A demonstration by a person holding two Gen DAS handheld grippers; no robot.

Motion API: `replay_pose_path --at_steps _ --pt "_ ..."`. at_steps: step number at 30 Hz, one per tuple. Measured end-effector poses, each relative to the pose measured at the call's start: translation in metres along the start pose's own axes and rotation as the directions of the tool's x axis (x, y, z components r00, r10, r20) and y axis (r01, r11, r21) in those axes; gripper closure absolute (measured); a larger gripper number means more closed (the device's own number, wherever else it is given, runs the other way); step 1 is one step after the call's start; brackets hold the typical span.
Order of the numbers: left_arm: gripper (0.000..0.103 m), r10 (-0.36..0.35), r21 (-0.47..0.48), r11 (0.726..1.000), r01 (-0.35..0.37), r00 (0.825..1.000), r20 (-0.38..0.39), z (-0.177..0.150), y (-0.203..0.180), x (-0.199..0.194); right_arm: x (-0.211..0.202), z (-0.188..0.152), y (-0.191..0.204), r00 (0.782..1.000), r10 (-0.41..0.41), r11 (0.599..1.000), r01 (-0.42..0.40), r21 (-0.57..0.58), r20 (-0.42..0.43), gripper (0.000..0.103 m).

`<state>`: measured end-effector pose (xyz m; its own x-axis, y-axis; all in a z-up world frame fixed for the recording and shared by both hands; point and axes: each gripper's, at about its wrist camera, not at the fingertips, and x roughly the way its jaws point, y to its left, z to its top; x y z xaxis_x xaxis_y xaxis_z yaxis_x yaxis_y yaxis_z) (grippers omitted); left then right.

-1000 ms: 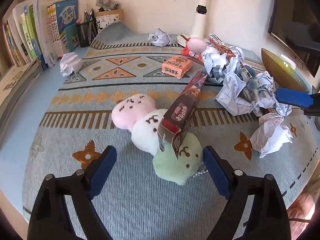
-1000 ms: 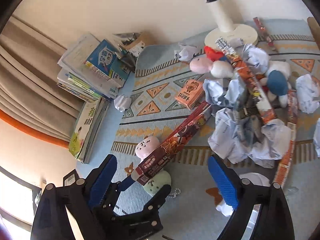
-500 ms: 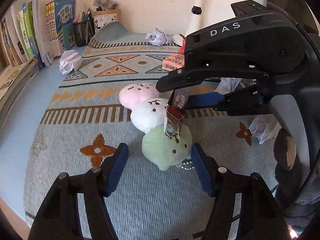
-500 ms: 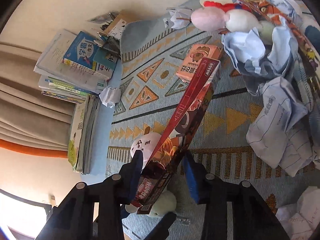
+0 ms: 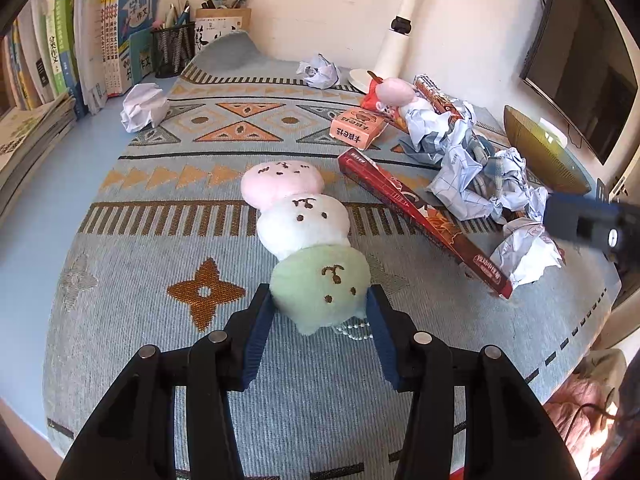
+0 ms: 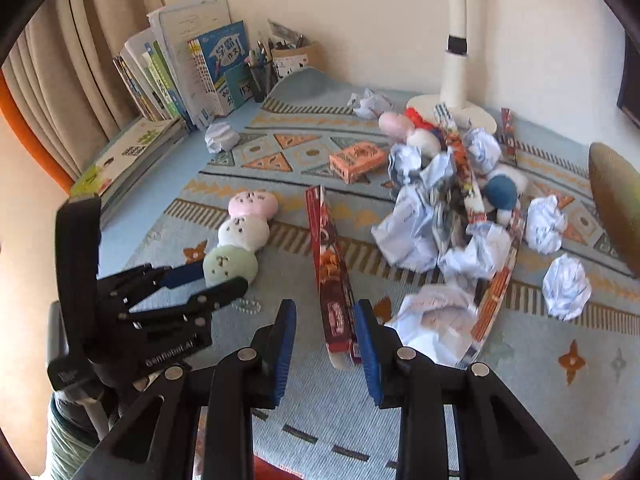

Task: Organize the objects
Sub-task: 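Grasp the stacked plush toy with the left tool while the right tool grasps a snack box, then carry the plush toy and snack box to the gold bowl and release both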

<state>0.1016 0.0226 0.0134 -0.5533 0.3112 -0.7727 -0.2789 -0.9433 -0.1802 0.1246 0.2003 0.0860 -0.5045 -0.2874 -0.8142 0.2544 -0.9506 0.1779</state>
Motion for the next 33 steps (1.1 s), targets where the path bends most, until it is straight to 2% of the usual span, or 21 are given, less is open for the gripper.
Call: replay_pose_path --at_steps 1,3,4,5,6,7,8,11,12,14,16,18,20,21,22,23,25,30,33 --pt "0.057 0.002 -0.003 1.0 -0.002 1.0 0.001 0.0 0.0 0.0 0.006 -0.007 -0.01 0.998 0.064 0.997 -0.064 0.042 -0.011 0.073" --pt "0.057 0.007 -0.002 1.0 -0.007 1.0 -0.002 0.001 0.0 0.0 0.01 -0.016 -0.029 0.979 0.204 0.97 -0.205 0.13 0.02 0.071" --pt "0.055 0.009 -0.002 1.0 -0.009 1.0 -0.005 0.002 -0.001 0.001 0.011 -0.016 -0.032 0.976 0.218 0.966 -0.22 0.136 0.03 0.064" --pt "0.052 0.012 -0.002 1.0 -0.012 1.0 -0.009 0.002 -0.001 0.001 0.011 -0.014 -0.029 0.98 0.197 0.974 -0.2 0.108 0.03 0.053" --pt "0.05 0.022 -0.004 1.0 -0.022 1.0 -0.012 0.004 -0.002 0.002 0.009 -0.01 -0.024 0.986 0.163 0.984 -0.166 0.064 0.042 0.048" --pt "0.05 0.034 -0.006 0.999 -0.035 0.999 -0.015 0.006 -0.002 0.004 0.006 -0.005 -0.017 0.99 0.129 0.991 -0.13 0.015 0.063 0.035" --pt "0.05 0.041 -0.009 0.999 -0.042 0.999 -0.016 0.009 -0.002 0.006 0.005 0.0 -0.009 0.992 0.1 0.995 -0.099 -0.021 0.083 0.027" --pt "0.049 0.027 -0.038 0.999 -0.027 1.0 -0.011 0.016 -0.001 0.011 0.025 0.021 0.002 0.998 0.028 0.997 -0.025 -0.069 0.05 0.026" --pt "0.049 0.025 -0.046 0.999 -0.025 1.0 -0.012 0.018 0.0 0.013 0.034 0.025 0.002 0.999 0.017 0.997 -0.014 -0.081 0.031 0.026" --pt "0.049 0.042 -0.042 0.998 -0.042 0.999 -0.006 0.021 0.0 0.017 0.05 0.031 0.002 1.0 -0.002 0.994 0.002 -0.109 0.003 0.042" --pt "0.052 0.048 -0.032 0.998 -0.048 0.999 -0.003 0.022 -0.001 0.018 0.057 0.032 0.003 0.998 -0.06 0.986 0.061 -0.158 0.012 0.043" --pt "0.055 0.05 -0.034 0.998 -0.05 0.999 0.001 0.023 0.001 0.018 0.061 0.032 0.004 0.997 -0.077 0.979 0.079 -0.189 0.018 0.049" --pt "0.057 0.05 -0.043 0.998 -0.049 0.999 0.007 0.023 0.002 0.018 0.063 0.032 0.006 0.993 -0.111 0.972 0.116 -0.204 0.033 0.065" --pt "0.059 0.053 -0.041 0.998 -0.053 0.999 0.007 0.023 0.001 0.018 0.064 0.032 0.007 0.992 -0.12 0.968 0.126 -0.217 0.037 0.069" --pt "0.06 0.058 -0.032 0.998 -0.058 0.998 0.007 0.023 -0.001 0.018 0.064 0.032 0.009 0.992 -0.115 0.966 0.122 -0.229 0.044 0.079" --pt "0.06 0.066 -0.025 0.998 -0.065 0.998 0.009 0.024 -0.003 0.018 0.064 0.034 0.011 0.993 -0.106 0.964 0.115 -0.238 0.05 0.082" --pt "0.06 0.069 -0.024 0.997 -0.069 0.998 0.007 0.025 -0.003 0.016 0.069 0.04 0.012 0.993 -0.111 0.964 0.115 -0.241 0.029 0.082" --pt "0.06 0.097 -0.036 0.995 -0.096 0.995 0.018 0.027 0.006 0.006 0.089 0.059 0.011 0.992 -0.081 0.972 0.056 -0.228 -0.101 0.075" --pt "0.06 0.102 -0.052 0.994 -0.101 0.995 0.011 0.025 0.013 0.007 0.095 0.055 0.017 0.987 -0.131 0.959 0.101 -0.266 -0.095 0.077"
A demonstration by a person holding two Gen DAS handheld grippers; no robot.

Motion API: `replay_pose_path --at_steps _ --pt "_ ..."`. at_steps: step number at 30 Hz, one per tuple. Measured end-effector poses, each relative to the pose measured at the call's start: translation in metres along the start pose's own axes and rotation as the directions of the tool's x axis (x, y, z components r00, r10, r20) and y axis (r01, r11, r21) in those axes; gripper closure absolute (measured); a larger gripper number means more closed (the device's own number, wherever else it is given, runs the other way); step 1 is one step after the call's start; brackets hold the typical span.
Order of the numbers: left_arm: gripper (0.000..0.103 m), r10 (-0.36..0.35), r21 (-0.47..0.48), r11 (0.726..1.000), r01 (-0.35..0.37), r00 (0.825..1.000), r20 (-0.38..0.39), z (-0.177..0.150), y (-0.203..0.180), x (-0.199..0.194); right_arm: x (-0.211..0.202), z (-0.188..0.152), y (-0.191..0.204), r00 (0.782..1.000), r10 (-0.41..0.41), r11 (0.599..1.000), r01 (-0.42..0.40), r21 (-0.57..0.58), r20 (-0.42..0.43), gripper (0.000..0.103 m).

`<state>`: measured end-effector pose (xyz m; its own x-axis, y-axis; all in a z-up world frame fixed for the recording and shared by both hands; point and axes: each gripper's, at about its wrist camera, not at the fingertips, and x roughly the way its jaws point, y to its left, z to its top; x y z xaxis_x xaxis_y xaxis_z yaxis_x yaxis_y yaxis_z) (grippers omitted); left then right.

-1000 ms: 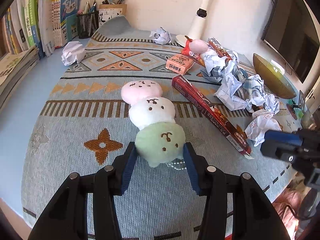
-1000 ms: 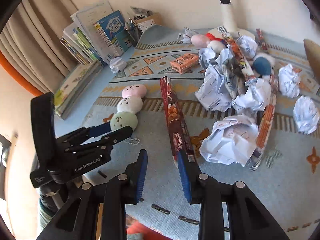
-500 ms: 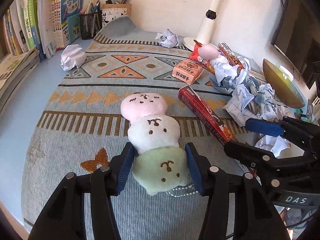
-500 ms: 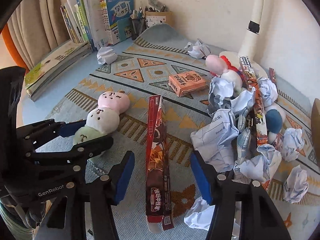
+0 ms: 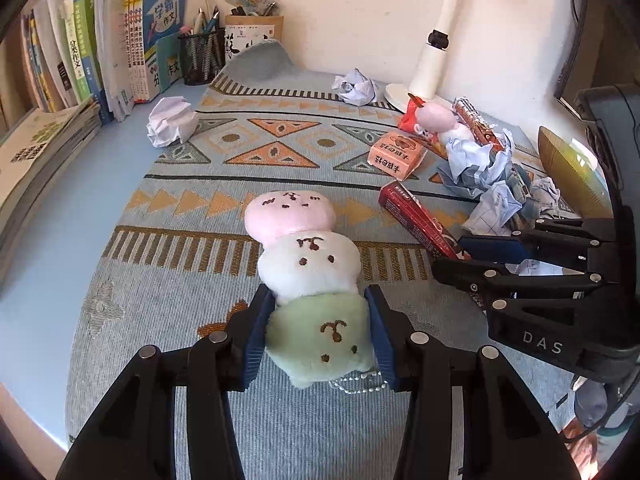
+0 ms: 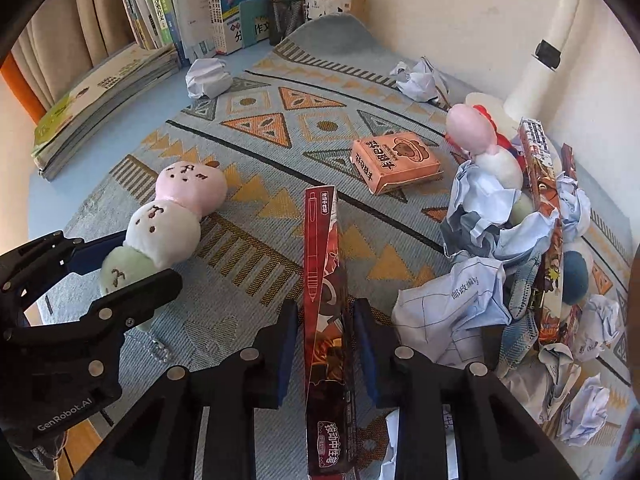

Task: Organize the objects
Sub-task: 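Carry the plush toy and snack box to the gold bowl and release both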

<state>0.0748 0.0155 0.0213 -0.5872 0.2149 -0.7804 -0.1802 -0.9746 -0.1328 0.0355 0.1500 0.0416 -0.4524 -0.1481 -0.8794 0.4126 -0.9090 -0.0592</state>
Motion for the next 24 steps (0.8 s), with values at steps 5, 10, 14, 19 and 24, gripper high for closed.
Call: replay_pose_path --at_steps 5,10,14,19,24 --pt "0.06 -0.017 0.0 1.0 0.017 1.0 0.008 -0.003 -0.001 -0.001 -0.025 -0.002 -0.014 0.986 0.132 0.986 -0.141 0.088 0.101 0.087" --pt "0.06 -0.048 0.049 0.998 0.045 0.996 0.069 0.011 -0.017 -0.029 -0.071 -0.011 -0.074 0.917 0.323 0.885 -0.381 0.269 0.234 0.086" --pt "0.06 -0.119 0.086 0.99 0.108 0.985 0.127 0.036 -0.046 -0.052 -0.118 -0.04 -0.138 0.885 0.284 0.823 -0.422 0.381 0.369 0.086" --pt "0.06 -0.28 0.19 0.948 0.257 0.954 0.108 0.075 -0.137 -0.047 -0.175 -0.088 -0.243 0.91 0.003 0.774 -0.265 0.575 0.415 0.086" --pt "0.06 -0.384 0.306 0.886 0.347 0.921 0.068 0.114 -0.255 -0.026 -0.202 -0.135 -0.346 0.915 -0.212 0.645 -0.133 0.752 0.343 0.086"
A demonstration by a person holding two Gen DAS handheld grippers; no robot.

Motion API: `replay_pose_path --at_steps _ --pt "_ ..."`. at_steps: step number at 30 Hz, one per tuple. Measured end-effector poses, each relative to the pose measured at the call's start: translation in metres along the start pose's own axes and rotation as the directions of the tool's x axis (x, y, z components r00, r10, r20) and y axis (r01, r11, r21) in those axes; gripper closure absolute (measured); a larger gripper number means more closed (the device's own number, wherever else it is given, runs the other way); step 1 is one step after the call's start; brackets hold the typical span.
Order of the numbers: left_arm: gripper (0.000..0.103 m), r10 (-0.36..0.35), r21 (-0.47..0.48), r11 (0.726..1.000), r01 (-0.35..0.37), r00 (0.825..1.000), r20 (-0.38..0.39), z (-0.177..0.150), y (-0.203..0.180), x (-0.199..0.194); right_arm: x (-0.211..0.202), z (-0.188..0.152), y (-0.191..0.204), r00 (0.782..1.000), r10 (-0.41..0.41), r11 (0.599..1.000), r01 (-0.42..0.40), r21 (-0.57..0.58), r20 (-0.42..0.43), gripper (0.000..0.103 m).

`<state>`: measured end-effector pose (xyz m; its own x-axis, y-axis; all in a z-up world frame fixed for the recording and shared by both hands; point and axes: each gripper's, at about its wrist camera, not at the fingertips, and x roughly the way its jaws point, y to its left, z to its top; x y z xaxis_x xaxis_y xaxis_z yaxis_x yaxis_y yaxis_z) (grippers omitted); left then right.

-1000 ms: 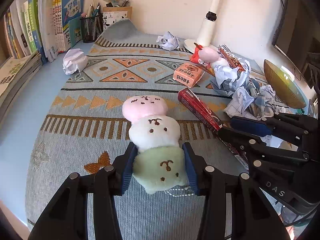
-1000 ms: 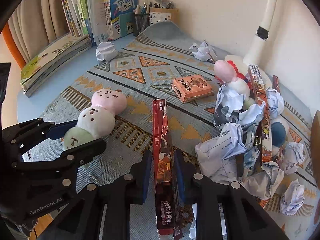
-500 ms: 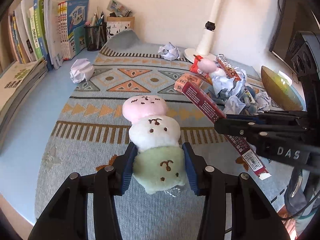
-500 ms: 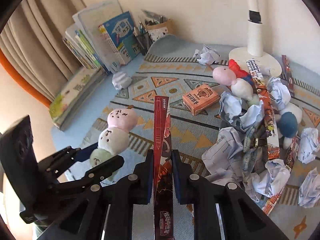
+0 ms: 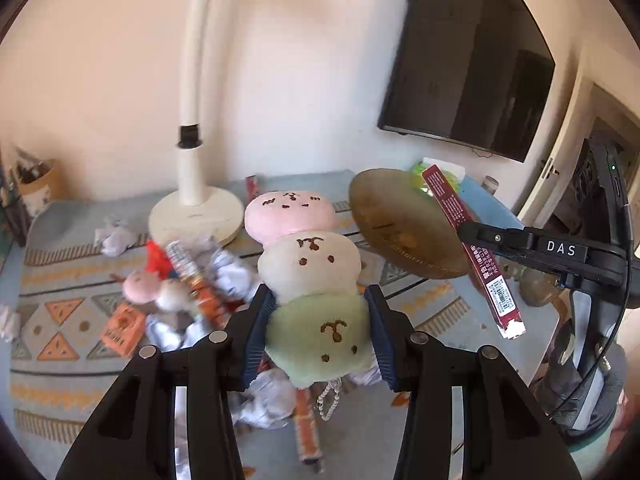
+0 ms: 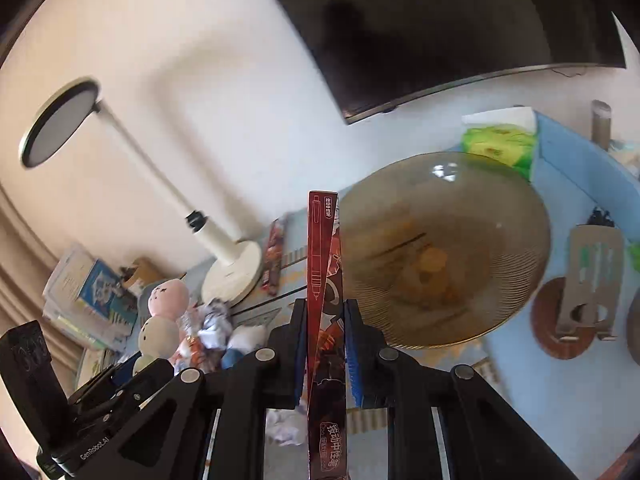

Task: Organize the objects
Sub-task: 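Carry the plush toy and snack box to the gold bowl and release both, then move both tools back toward the cluttered pile of paper and boxes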

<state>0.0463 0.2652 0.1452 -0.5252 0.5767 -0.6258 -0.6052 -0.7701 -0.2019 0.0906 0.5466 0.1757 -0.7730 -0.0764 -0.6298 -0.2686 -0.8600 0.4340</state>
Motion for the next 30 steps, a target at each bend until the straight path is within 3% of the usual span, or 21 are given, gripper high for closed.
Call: replay_pose_path --at_steps 3,8,11,14,15,17,20,21,23,24,27,30 --pt "0.06 -0.039 0.016 0.999 0.04 0.997 -0.06 0.029 -0.041 0.051 0.011 0.025 -0.036 0.996 -0.082 0.995 0.083 0.053 -0.019 0.086" --pt "0.058 -0.104 0.042 0.993 0.109 0.989 -0.109 0.057 -0.086 0.119 0.032 0.055 -0.066 0.99 -0.137 0.986 0.138 0.097 -0.025 0.082" --pt "0.043 -0.163 0.053 0.984 0.17 0.98 -0.111 0.07 -0.094 0.142 0.034 0.064 -0.07 0.981 -0.19 0.98 0.192 0.056 -0.032 0.074" --pt "0.042 -0.184 0.019 0.982 0.187 0.977 -0.106 0.075 -0.088 0.142 0.02 0.053 -0.061 0.977 -0.214 0.977 0.214 -0.008 -0.001 0.066" --pt "0.041 -0.191 0.011 0.981 0.193 0.977 -0.093 0.075 -0.084 0.135 0.014 0.046 -0.057 0.975 -0.221 0.975 0.221 -0.031 0.01 0.062" --pt "0.041 -0.2 -0.006 0.98 0.2 0.978 -0.055 0.069 -0.071 0.113 0.006 0.032 -0.044 0.975 -0.218 0.972 0.221 -0.081 0.044 0.037" --pt "0.04 -0.182 0.008 0.983 0.181 0.983 0.025 0.058 -0.051 0.066 -0.017 -0.001 -0.01 0.967 -0.218 0.955 0.239 -0.173 0.132 0.032" --pt "0.04 -0.184 0.013 0.983 0.184 0.981 0.06 0.052 -0.043 0.046 -0.024 -0.014 0.004 0.965 -0.208 0.948 0.238 -0.21 0.158 0.031" --pt "0.032 -0.212 0.023 0.977 0.21 0.97 0.122 0.036 -0.024 0.004 -0.036 -0.039 0.027 0.967 -0.17 0.938 0.217 -0.27 0.188 0.02" --pt "0.021 -0.186 0.026 0.982 0.185 0.972 0.145 0.029 -0.015 -0.015 -0.042 -0.051 0.036 0.97 -0.145 0.937 0.198 -0.288 0.193 0.018" --pt "0.002 -0.079 -0.002 0.997 0.082 0.971 0.224 -0.002 0.017 -0.072 -0.051 -0.082 0.048 0.978 -0.054 0.957 0.108 -0.268 0.201 0.017" --pt "0.0 0.066 -0.089 0.995 -0.044 0.964 0.257 -0.038 0.059 -0.114 -0.04 -0.103 0.041 0.984 0.008 0.991 0.016 -0.131 0.179 0.017"
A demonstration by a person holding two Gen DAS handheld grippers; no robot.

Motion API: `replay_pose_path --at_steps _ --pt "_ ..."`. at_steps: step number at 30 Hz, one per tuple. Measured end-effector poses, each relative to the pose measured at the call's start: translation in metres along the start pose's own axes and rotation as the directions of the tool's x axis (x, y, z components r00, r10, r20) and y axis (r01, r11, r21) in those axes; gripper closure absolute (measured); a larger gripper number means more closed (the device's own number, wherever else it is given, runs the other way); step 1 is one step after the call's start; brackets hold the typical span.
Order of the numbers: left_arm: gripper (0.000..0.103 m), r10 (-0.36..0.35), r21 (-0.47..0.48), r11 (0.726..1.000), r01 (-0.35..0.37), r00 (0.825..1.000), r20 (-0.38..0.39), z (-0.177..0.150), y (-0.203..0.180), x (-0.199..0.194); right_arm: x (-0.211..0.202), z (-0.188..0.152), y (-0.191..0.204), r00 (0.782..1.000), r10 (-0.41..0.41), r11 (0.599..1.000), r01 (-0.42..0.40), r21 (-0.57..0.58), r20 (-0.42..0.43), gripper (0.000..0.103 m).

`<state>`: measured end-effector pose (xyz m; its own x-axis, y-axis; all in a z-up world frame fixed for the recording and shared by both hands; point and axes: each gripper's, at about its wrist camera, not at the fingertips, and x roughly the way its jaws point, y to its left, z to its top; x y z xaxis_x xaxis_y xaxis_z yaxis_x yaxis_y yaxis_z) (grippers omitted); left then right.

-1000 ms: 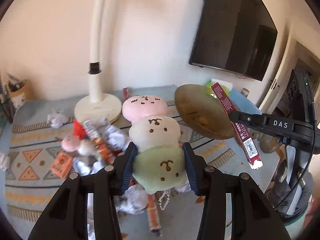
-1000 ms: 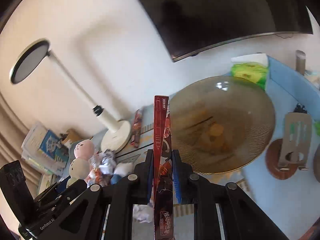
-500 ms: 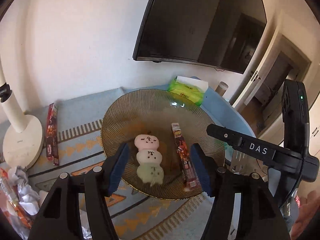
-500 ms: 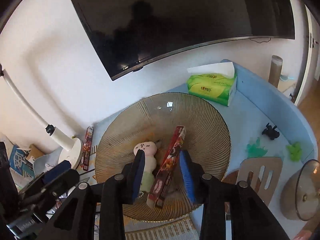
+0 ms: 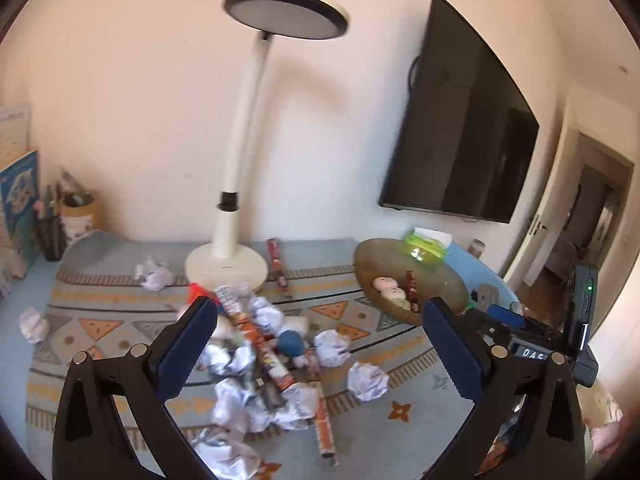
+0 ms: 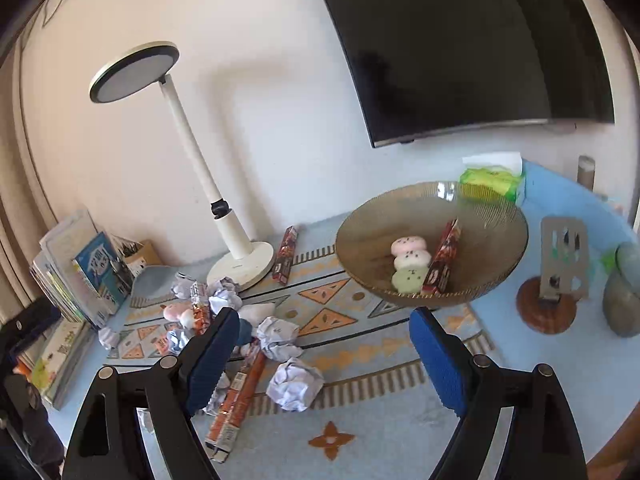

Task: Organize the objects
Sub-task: 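Move both tools back toward the cluttered pile of paper and boxes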

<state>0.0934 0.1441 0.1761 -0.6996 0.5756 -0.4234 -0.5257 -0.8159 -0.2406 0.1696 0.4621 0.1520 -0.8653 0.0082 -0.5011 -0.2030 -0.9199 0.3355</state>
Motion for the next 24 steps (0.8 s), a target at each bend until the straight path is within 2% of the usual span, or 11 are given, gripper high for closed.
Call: replay_pose_path --at_steps 2,3,7,9,11,13,14,15,19,22,24 --pt "0.0 0.131 -0.045 0.99 -0.132 0.991 -0.013 -0.017 0.035 -0.018 0.02 -0.013 -0.013 0.995 0.073 0.988 -0.063 0.14 -0.074 0.017" --pt "0.0 0.19 -0.068 0.979 -0.191 0.981 -0.028 -0.028 0.053 -0.022 0.031 -0.019 -0.02 0.991 0.081 0.979 -0.06 0.195 -0.104 0.017" --pt "0.001 0.353 -0.132 0.919 -0.371 0.925 -0.14 -0.075 0.12 -0.014 0.062 -0.036 -0.031 0.994 0.016 0.979 0.007 0.205 -0.111 0.017" --pt "0.001 0.361 -0.152 0.907 -0.393 0.911 -0.201 -0.096 0.141 0.001 0.073 -0.043 -0.032 0.993 0.012 0.984 0.01 0.181 -0.119 0.017" --pt "0.001 0.392 -0.154 0.89 -0.429 0.893 -0.223 -0.109 0.153 0.014 0.084 -0.05 -0.029 0.986 0.013 0.99 0.01 0.14 -0.164 0.017" --pt "0.001 0.416 -0.169 0.87 -0.462 0.875 -0.25 -0.116 0.16 0.025 0.096 -0.057 -0.028 0.968 0.012 0.992 0.021 0.125 -0.252 0.017" --pt "0.001 0.395 -0.186 0.874 -0.449 0.879 -0.266 -0.115 0.165 0.025 0.103 -0.059 -0.026 0.953 0.005 0.993 0.03 0.112 -0.304 0.016" --pt "0.001 0.383 -0.196 0.878 -0.437 0.886 -0.26 -0.115 0.168 0.023 0.105 -0.059 -0.02 0.952 -0.03 0.996 0.055 0.074 -0.306 0.017" --pt "0.001 0.355 -0.258 0.864 -0.433 0.886 -0.298 -0.125 0.177 0.023 0.108 -0.064 0.006 0.947 -0.164 0.986 0.145 -0.087 -0.278 0.016" --pt "0.001 0.374 -0.248 0.854 -0.458 0.871 -0.319 -0.127 0.175 0.026 0.109 -0.069 0.029 0.944 -0.197 0.963 0.136 -0.232 -0.264 0.016" --pt "0.001 0.372 -0.223 0.865 -0.45 0.872 -0.319 -0.127 0.171 0.029 0.11 -0.072 0.035 0.943 -0.192 0.955 0.115 -0.274 -0.273 0.016"
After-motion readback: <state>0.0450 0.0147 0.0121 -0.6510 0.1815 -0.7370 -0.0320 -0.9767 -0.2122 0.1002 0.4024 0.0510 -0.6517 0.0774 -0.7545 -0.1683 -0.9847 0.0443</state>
